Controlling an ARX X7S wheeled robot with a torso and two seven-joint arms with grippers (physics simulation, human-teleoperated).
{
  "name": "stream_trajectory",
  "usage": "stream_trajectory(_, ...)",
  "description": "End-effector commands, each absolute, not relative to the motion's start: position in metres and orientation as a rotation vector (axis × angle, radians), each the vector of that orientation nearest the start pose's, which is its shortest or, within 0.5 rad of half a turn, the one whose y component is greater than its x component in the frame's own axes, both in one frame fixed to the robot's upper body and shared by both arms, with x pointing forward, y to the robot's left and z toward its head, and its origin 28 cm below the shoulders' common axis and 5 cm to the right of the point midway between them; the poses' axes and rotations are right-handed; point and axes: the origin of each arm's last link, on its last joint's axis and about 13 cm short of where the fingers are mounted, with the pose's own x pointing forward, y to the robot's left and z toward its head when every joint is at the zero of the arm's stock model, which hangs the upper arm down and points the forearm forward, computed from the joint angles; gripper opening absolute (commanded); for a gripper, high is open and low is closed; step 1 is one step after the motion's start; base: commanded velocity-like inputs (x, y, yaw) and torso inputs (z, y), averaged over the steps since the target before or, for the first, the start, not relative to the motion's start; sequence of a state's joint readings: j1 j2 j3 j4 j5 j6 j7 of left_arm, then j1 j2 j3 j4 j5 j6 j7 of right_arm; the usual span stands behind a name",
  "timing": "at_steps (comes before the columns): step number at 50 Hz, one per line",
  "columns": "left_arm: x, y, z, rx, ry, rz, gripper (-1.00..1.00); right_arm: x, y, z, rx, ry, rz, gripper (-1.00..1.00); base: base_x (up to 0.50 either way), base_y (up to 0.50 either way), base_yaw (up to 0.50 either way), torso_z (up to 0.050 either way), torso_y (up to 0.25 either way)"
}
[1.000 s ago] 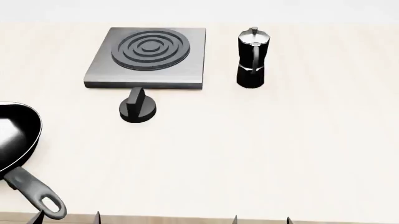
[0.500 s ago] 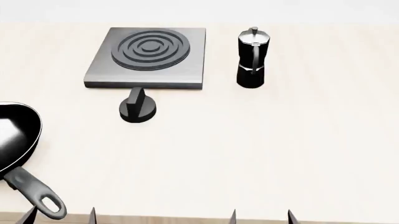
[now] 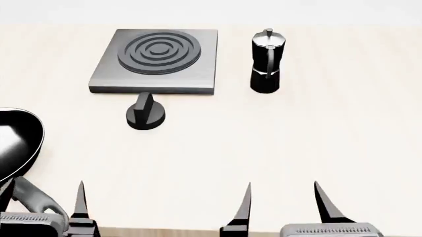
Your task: Turn on the stove.
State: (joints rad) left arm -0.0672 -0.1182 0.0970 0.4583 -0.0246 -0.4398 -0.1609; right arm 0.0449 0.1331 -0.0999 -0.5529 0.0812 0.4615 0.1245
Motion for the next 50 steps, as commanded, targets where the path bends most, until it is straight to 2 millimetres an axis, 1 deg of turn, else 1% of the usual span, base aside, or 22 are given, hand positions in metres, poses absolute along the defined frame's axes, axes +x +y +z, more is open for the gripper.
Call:
stream_trajectory(1, 0.223, 0.209, 0.124, 0.086, -0.139, 0.060, 1.00, 0.205, -0.102, 0.136, -0.050, -0.188, 0.000, 1.00, 0.00, 0.00, 0.00, 0.000, 0.000)
stream_trajectory(4, 0.224, 0.208, 0.129, 0.083, -0.153, 0.052, 1.00, 0.204, -0.103, 0.141, -0.051, -0.199, 0.002, 1.00, 0.00, 0.00, 0.00, 0.000, 0.000)
stream_trajectory(5, 0.226, 0.207, 0.135, 0.076, -0.168, 0.048, 1.00, 0.204, -0.104, 0.146, -0.052, -0.206, 0.004, 1.00, 0.00, 0.00, 0.00, 0.000, 0.000)
stream_trajectory(7, 0.228, 0.208, 0.140, 0.075, -0.179, 0.052, 1.00, 0.204, -0.105, 0.150, -0.043, -0.226, -0.002, 1.00, 0.00, 0.00, 0.00, 0.000, 0.000)
stream_trajectory(8, 0.231, 0.208, 0.145, 0.048, -0.194, 0.060, 1.00, 0.204, -0.106, 0.154, -0.046, -0.231, -0.004, 1.00, 0.00, 0.00, 0.00, 0.000, 0.000)
stream_trajectory(14, 0.235, 0.208, 0.153, 0.057, -0.216, 0.060, 1.00, 0.204, -0.108, 0.162, -0.056, -0.245, 0.001, 1.00, 0.00, 0.00, 0.00, 0.000, 0.000)
stream_trajectory(16, 0.237, 0.208, 0.153, 0.061, -0.225, 0.059, 1.00, 0.204, -0.109, 0.167, -0.054, -0.265, -0.003, 1.00, 0.00, 0.00, 0.00, 0.000, 0.000)
stream_trajectory(18, 0.237, 0.208, 0.157, 0.064, -0.247, 0.053, 1.00, 0.204, -0.109, 0.178, -0.063, -0.306, -0.001, 1.00, 0.00, 0.00, 0.00, 0.000, 0.000)
stream_trajectory(21, 0.237, 0.208, 0.159, 0.050, -0.259, 0.051, 1.00, 0.205, -0.109, 0.183, -0.059, -0.326, -0.002, 1.00, 0.00, 0.00, 0.00, 0.000, 0.000)
stream_trajectory(22, 0.228, 0.205, 0.173, 0.055, -0.313, 0.040, 1.00, 0.199, -0.109, 0.189, -0.081, -0.350, -0.009, 1.00, 0.00, 0.00, 0.00, 0.000, 0.000)
stream_trajectory(23, 0.228, 0.204, 0.174, 0.057, -0.316, 0.038, 1.00, 0.198, -0.110, 0.191, -0.080, -0.355, -0.010, 1.00, 0.00, 0.00, 0.00, 0.000, 0.000)
stream_trajectory(30, 0.227, 0.204, 0.175, 0.059, -0.318, 0.040, 1.00, 0.198, -0.108, 0.192, -0.087, -0.364, -0.004, 1.00, 0.00, 0.00, 0.00, 0.000, 0.000)
stream_trajectory(36, 0.224, 0.205, 0.180, 0.048, -0.332, 0.053, 1.00, 0.198, -0.104, 0.192, -0.096, -0.362, 0.011, 1.00, 0.00, 0.00, 0.00, 0.000, 0.000)
stream_trajectory(50, 0.223, 0.205, 0.180, 0.048, -0.333, 0.056, 1.00, 0.199, -0.104, 0.192, -0.117, -0.361, 0.001, 1.00, 0.00, 0.00, 0.00, 0.000, 0.000)
